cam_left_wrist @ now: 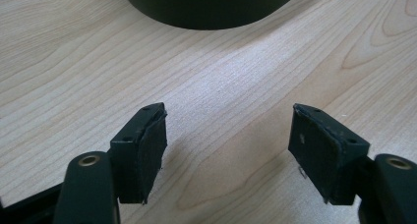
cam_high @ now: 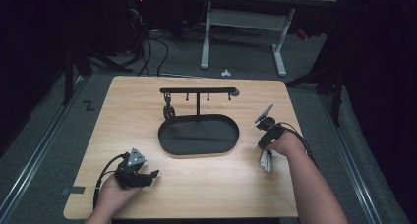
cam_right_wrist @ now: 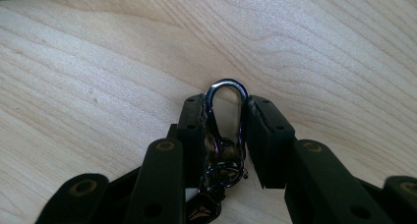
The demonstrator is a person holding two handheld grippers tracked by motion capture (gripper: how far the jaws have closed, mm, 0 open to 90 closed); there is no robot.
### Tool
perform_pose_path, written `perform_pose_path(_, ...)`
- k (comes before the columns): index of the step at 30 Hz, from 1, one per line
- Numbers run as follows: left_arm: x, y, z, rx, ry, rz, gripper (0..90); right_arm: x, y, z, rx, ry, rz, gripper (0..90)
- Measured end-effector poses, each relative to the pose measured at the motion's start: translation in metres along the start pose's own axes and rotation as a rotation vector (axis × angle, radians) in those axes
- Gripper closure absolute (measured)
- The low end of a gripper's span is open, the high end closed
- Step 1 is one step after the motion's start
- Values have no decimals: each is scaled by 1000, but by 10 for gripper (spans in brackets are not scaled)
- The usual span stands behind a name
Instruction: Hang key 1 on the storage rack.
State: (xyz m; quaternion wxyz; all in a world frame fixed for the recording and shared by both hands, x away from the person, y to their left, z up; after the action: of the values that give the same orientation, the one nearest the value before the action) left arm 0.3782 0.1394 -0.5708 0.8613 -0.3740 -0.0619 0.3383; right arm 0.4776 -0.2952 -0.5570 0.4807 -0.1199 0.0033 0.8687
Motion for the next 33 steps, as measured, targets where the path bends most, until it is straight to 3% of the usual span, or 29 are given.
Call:
perform_pose_path(7,0,0,0,4,0,1,310,1,-1,0,26,3,10,688)
perform_pose_path(13,-1,0,-1,5,3,0,313,4,-7,0,56,27,78,686)
perform_pose_path(16,0,1,0,3,3,3,313,5,-8,0,69,26,70,686)
perform_pose_path(18,0,1,0,2,3,3,313,4,-9,0,57,19,79,688)
perform_pose_path(26,0,1,0,1,4,6,315,5,-5,1,10,16,26,698)
perform_pose_path(27,0,1,0,1,4,7,315,5,-4,2,1,32,39,774)
perform_pose_path(28,0,1,0,0,4,9,315,6,-7,8,-49,39,21,858)
perform_pose_path(29,0,1,0,0,4,9,315,7,-9,15,-78,26,-10,858)
perform_pose_path(33,-2,0,-1,2,5,3,315,14,-5,22,-73,61,51,856)
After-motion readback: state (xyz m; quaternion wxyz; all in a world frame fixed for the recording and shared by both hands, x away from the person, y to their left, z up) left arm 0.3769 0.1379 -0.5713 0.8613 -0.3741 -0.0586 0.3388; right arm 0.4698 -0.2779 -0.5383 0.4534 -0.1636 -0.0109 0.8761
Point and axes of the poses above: each handheld gripper's, and its own axes: z roughly backward along the jaws, y roughly out of its underside, x roughly to its left, the point moved 7 cm from there along -z, roughly forward along the jaws, and after that the axes turned 11 degrees about y, right-handed, at the moved point
